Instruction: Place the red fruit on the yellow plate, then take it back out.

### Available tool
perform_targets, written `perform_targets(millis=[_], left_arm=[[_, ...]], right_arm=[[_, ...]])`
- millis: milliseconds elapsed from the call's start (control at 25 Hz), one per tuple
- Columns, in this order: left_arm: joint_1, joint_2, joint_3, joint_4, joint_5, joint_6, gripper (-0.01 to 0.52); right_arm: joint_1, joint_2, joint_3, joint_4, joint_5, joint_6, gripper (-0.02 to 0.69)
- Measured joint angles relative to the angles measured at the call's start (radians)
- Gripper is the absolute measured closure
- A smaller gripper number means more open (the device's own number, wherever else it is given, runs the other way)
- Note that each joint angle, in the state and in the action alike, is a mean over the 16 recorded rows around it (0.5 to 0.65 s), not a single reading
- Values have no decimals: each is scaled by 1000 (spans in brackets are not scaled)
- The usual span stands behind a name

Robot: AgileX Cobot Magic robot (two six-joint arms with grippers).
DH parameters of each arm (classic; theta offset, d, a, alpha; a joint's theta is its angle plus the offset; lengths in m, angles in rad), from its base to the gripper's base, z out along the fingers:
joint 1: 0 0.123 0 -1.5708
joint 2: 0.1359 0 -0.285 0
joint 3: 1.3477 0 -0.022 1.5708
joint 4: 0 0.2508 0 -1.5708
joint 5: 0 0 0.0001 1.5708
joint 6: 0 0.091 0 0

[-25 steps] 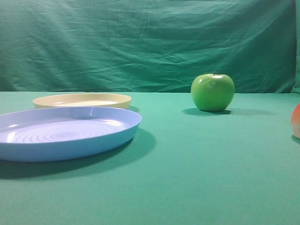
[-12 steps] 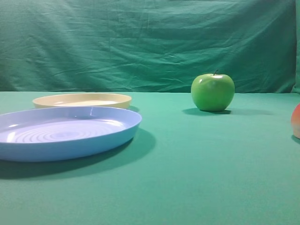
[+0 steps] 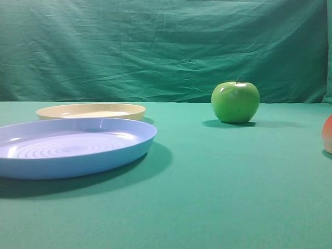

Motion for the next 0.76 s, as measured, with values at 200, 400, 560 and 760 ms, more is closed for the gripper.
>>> perform_targets(millis=[200, 400, 560, 760], left_arm=[[0, 0, 0, 0, 0, 0, 514], [0, 0, 0, 0, 0, 1, 514], [0, 0, 0, 0, 0, 1, 514], [0, 0, 0, 0, 0, 1, 514]], right_arm=[[0, 0, 11, 0, -4, 1, 665], [0, 0, 11, 0, -4, 1, 665], [0, 0, 11, 0, -4, 1, 665], [0, 0, 11, 0, -4, 1, 665]])
